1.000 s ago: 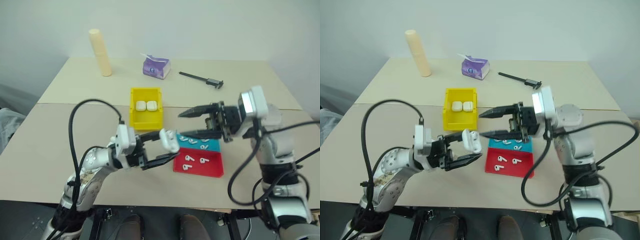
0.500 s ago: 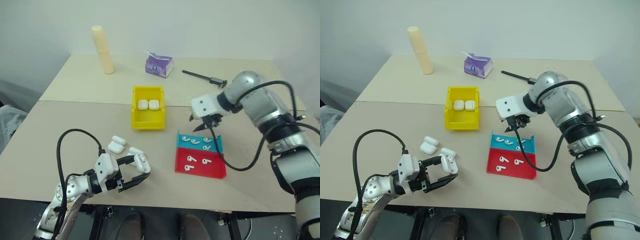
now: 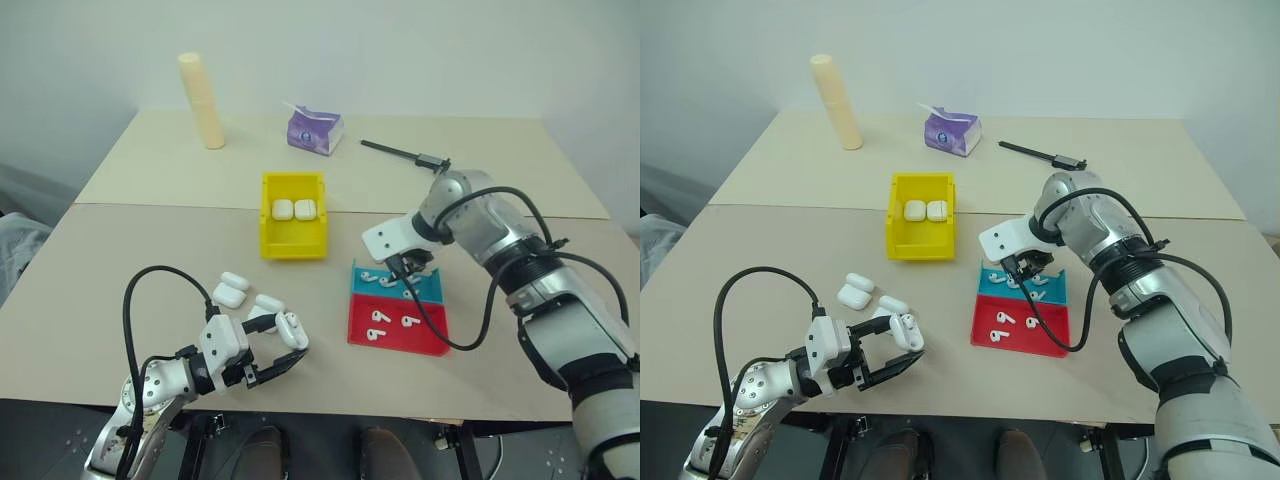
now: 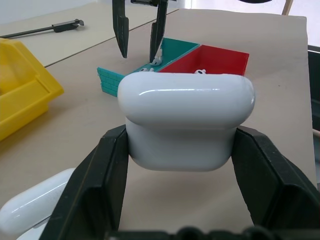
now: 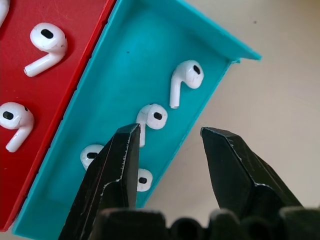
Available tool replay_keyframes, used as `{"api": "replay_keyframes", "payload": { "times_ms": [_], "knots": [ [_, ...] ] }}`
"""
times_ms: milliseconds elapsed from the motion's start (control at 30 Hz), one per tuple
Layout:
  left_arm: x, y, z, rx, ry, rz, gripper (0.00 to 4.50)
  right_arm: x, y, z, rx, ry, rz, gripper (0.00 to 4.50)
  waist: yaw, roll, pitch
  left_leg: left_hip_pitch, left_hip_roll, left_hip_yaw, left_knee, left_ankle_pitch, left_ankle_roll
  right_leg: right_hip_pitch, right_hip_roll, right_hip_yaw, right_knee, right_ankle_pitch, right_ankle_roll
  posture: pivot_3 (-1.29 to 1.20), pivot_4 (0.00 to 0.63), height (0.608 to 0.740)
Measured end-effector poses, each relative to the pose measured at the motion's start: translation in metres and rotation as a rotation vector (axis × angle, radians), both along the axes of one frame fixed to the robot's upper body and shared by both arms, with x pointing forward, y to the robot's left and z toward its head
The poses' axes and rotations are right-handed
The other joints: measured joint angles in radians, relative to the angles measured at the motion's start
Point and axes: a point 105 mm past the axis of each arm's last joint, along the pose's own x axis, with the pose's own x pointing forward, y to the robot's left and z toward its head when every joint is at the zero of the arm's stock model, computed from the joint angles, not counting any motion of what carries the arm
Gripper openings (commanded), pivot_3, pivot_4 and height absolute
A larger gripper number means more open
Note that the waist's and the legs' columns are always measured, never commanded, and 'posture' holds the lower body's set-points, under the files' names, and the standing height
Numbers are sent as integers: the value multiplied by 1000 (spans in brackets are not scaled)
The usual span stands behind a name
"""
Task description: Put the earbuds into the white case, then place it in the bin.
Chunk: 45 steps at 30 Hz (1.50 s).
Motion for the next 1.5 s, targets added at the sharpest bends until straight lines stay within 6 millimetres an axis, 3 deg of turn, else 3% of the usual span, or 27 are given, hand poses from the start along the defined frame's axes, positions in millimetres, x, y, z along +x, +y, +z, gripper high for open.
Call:
{"api": "replay_keyframes", "payload": {
  "times_ms": [267,933,1000,1500],
  "knots": [
    [3,-6,3,-13,-13,-5,2784,-2,-3,-15,-7,40,-46,2377,-1,0,0,0,0,0,0,0,0,0,0,0,0,0,0,0,150,740],
    [5,-11,1,-16,-13,14,2784,4,4,-20,3,2,-40,2377,-1,1,0,3,0,0,1,0,0,2,1,0,2,0,0,0,150,740],
    [5,-11,1,-17,-13,16,2784,4,5,-20,2,1,-35,1998,-1,1,0,3,0,0,1,0,0,2,1,0,2,0,0,0,150,740],
    [4,-7,-2,-12,-2,30,2784,5,4,-20,-4,-12,-31,1998,-1,1,-1,3,0,0,1,0,0,2,0,0,3,0,0,0,150,740]
  ]
}}
